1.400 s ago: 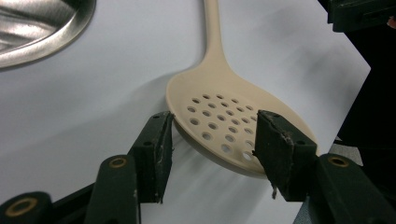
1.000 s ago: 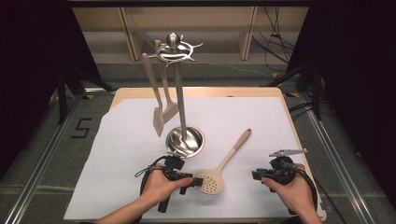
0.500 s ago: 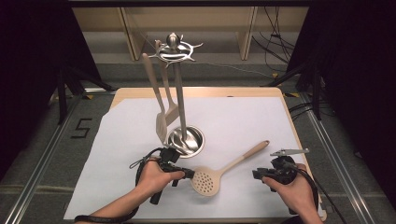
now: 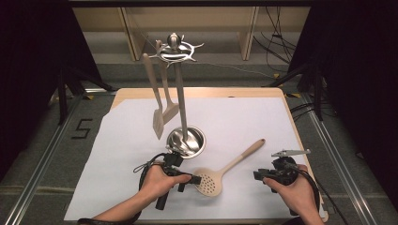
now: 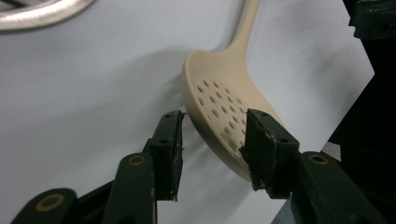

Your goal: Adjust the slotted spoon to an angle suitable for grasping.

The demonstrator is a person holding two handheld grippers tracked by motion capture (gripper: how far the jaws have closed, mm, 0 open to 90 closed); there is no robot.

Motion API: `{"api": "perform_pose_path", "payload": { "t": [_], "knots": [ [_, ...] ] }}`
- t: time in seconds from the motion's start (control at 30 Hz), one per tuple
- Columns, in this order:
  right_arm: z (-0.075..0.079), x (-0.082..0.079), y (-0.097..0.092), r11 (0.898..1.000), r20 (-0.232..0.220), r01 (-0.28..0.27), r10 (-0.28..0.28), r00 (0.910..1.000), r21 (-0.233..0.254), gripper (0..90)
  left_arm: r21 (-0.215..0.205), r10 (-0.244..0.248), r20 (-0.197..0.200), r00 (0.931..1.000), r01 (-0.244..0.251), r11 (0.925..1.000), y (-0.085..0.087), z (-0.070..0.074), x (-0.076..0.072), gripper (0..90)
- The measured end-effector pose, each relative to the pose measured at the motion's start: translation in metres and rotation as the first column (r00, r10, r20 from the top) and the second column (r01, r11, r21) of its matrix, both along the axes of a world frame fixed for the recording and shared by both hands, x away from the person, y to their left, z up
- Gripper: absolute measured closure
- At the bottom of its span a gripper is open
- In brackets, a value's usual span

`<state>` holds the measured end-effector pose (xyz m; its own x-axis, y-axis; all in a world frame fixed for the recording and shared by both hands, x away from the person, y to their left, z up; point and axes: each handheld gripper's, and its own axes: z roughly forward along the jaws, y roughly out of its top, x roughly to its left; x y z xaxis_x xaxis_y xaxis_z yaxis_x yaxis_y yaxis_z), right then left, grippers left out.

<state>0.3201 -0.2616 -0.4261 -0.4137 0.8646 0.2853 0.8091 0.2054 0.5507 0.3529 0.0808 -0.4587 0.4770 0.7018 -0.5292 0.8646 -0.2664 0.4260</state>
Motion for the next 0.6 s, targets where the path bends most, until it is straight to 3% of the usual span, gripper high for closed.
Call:
{"api": "perform_pose_path", "payload": {
  "t": [0.03, 0.2, 0.27, 0.3, 0.43, 0.5, 0.53, 0.6],
  "knots": [
    [0.0, 0.0, 0.0, 1.0, 0.002, 0.001, -0.001, 1.0, 0.0, 70.3, -0.017, 0.005, -0.003, 1.0, -0.005, 0.9998, -0.002, 0.0, 0.0, 57.1],
    [-0.003, 0.0, 0.001, 1.0, 0.032, 0.018, -0.018, 0.9993, 0.025, 70.1, 0.006, -0.009, -0.015, 0.9998, 0.009, 0.9999, -0.006, 0.002, -0.001, 62.2],
    [-0.001, 0.0, -0.003, 0.998, -0.004, -0.028, 0.029, 0.9996, 0.06, 70.1, -0.004, -0.005, -0.003, 1.0, 0.005, 1.0, -0.004, 0.003, 0.001, 66.6],
    [-0.001, 0.0, -0.003, 0.998, -0.003, -0.028, 0.028, 0.9996, 0.055, 70.1, -0.01, 0.0, -0.009, 1.0, 0.0, 0.9999, -0.003, 0.004, 0.001, 69.4],
    [0.0, 0.001, -0.004, 0.998, 0.008, -0.024, 0.024, 0.9997, 0.061, 70.1, -0.018, -0.009, 0.04, 0.9992, 0.009, 0.9998, 0.003, 0.011, 0.006, 79.5],
    [0.002, 0.0, -0.004, 0.999, 0.009, -0.011, 0.011, 0.9999, 0.05, 70.1, 0.024, -0.022, 0.081, 0.9964, 0.02, 0.9995, 0.004, 0.016, 0.005, 81.4],
    [0.001, 0.002, -0.005, 0.997, 0.046, -0.04, 0.038, 0.9982, 0.061, 70.2, 0.037, -0.043, 0.088, 0.9952, 0.039, 0.9985, 0.008, 0.016, 0.006, 81.7],
    [0.002, 0.001, -0.005, 0.998, 0.054, -0.036, 0.033, 0.998, 0.06, 70.2, 0.013, -0.018, 0.074, 0.9971, 0.017, 0.9998, 0.014, 0.016, 0.005, 81.8]
  ]
}}
